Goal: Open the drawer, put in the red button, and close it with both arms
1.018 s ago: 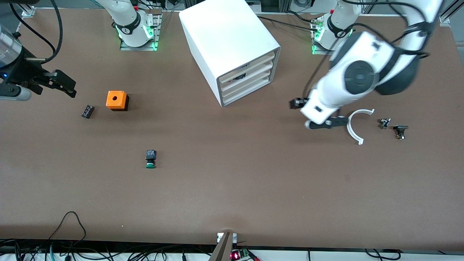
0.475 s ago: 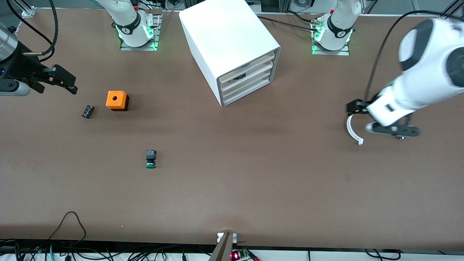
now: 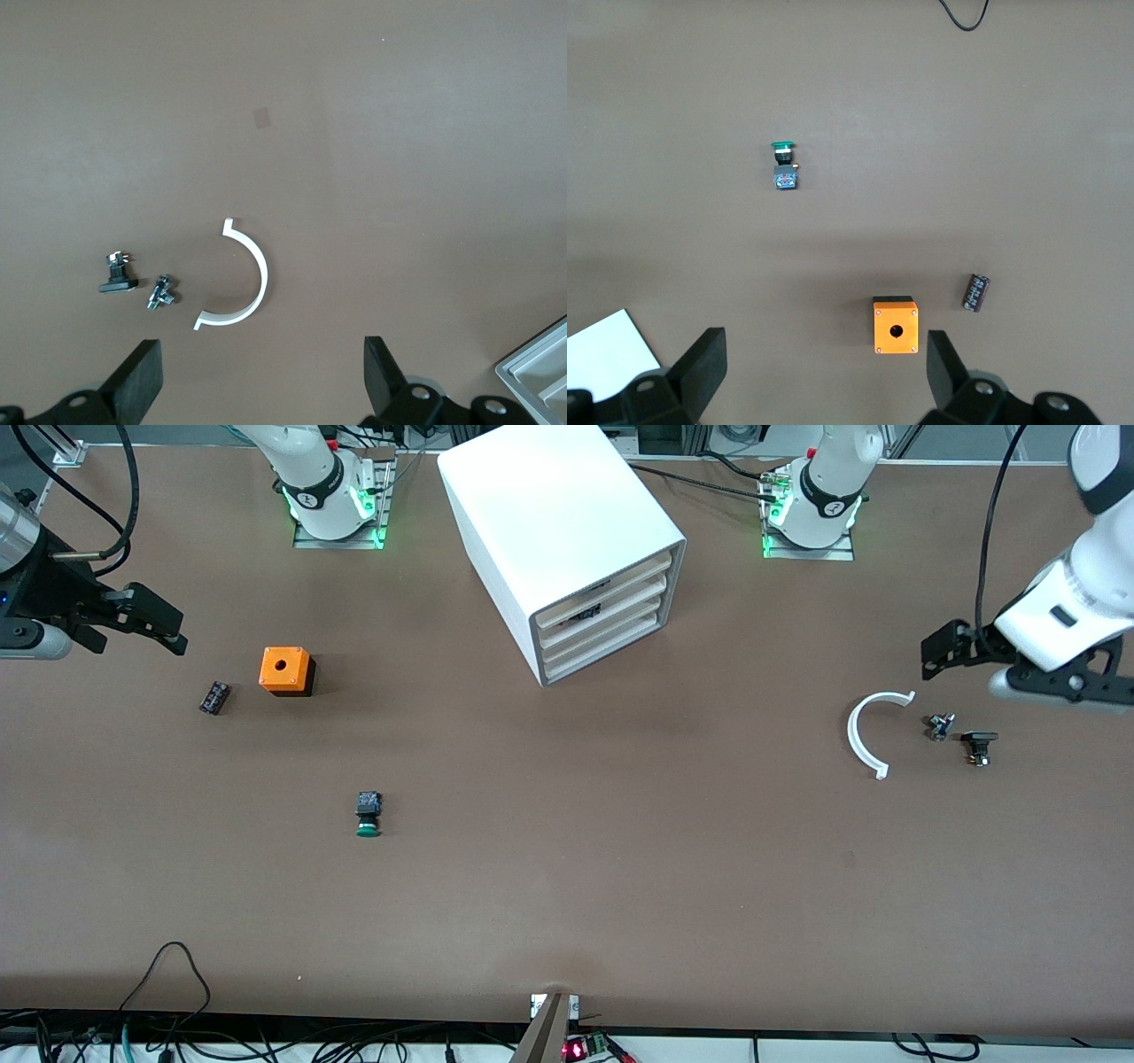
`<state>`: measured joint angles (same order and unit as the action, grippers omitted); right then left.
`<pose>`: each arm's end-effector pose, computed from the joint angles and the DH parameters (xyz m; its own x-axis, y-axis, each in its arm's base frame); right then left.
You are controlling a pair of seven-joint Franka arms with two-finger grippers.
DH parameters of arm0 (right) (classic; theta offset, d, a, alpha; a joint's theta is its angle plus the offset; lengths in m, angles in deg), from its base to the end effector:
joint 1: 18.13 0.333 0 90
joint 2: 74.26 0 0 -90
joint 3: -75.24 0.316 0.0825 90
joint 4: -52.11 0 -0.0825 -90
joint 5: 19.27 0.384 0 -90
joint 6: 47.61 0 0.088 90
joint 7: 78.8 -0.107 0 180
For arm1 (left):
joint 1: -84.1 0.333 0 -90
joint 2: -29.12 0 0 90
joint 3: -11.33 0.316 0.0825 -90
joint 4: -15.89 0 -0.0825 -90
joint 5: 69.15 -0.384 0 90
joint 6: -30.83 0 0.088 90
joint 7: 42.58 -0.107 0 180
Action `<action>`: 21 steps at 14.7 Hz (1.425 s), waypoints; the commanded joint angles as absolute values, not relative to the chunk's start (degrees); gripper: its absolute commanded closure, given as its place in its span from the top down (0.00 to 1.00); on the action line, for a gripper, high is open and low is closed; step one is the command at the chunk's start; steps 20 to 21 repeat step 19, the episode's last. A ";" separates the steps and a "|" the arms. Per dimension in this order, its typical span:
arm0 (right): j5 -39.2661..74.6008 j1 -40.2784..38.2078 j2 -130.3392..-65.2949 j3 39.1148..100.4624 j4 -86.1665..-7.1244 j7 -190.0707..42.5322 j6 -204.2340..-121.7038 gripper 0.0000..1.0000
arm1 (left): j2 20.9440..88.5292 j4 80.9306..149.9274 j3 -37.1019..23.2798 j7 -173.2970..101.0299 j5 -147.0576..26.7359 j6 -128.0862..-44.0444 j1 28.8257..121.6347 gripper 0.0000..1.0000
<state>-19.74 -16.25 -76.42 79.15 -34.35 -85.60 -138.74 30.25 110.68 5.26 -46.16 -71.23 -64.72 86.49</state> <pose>0.5661 0.0557 0.6344 0.9989 -0.0177 0.0442 -0.0178 -0.9998 0.0004 0.5656 -0.0323 0.5823 0.9915 -0.1298 -0.0085 -0.1300 -0.9909 -0.0336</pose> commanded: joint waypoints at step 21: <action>-19.35 -15.85 -76.29 78.75 -33.14 -84.78 -136.65 1.00 | 27.71 112.75 9.66 -47.33 -71.35 -63.56 82.96 1.00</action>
